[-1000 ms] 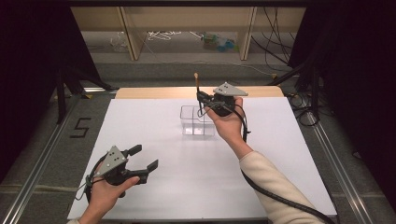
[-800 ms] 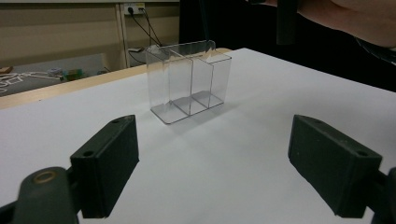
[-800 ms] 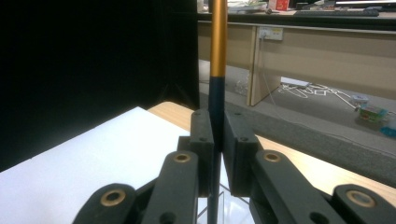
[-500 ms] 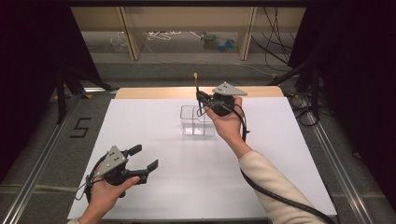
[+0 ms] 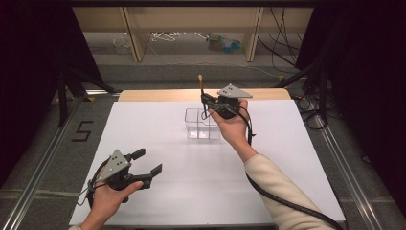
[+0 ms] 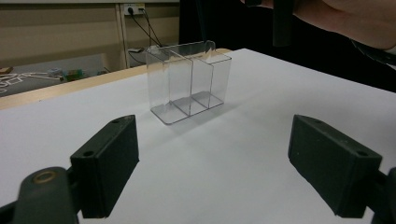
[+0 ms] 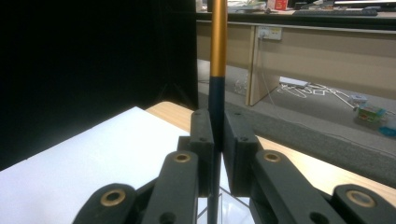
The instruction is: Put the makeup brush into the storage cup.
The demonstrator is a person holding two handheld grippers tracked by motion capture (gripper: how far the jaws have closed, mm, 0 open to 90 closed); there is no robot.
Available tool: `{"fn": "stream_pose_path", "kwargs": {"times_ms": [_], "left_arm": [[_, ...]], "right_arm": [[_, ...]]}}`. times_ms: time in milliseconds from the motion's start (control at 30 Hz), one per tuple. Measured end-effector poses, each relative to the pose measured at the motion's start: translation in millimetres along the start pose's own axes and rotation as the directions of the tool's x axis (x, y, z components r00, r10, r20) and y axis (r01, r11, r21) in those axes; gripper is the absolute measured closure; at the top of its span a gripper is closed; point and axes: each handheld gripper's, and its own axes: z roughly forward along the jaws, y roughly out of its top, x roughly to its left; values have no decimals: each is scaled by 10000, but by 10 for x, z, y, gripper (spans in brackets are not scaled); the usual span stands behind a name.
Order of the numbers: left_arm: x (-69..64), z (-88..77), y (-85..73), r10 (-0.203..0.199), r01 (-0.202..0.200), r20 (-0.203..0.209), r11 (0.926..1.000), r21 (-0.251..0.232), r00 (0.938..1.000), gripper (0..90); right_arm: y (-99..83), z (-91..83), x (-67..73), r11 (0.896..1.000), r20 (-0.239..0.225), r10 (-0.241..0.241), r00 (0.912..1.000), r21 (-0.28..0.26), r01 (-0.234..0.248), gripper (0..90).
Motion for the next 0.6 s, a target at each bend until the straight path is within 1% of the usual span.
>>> {"fn": "stream_pose_path", "kwargs": {"times_ms": [33,67,167,200,233,267,300,367,600], "left_arm": [[-1,-1,1,-2,2,-3,10000,0,10000,158],[-5,-12,5,-28,29,-66,9999,122,10000,157],[-3,-8,3,-20,20,-34,10000,70,10000,157],[-6,-13,5,-38,38,-60,9999,120,10000,158],[-5,-12,5,-36,36,-56,9999,105,10000,157],[-4,-12,5,-31,32,-61,9999,115,10000,157],[-4,-12,4,-35,36,-60,9999,115,10000,158],[-4,-13,5,-34,35,-64,9999,119,10000,158],[-5,-13,5,-48,48,-59,9999,105,10000,157]], "right_arm": [[-2,7,0,10000,10,7,10000,-76,-7,836],[0,7,1,10000,33,26,10000,-39,-26,836],[0,11,-2,10000,31,1,10000,-55,-1,837],[-1,12,-3,10000,41,-1,10000,-57,1,836],[-2,11,5,9999,-12,126,9999,46,-126,836],[-4,15,-1,10000,10,38,10000,0,-38,836],[-4,15,3,9999,2,135,9999,55,-135,836],[-3,20,1,9999,33,166,9999,42,-166,836],[1,30,2,9999,40,126,9999,1,-126,836]]}}
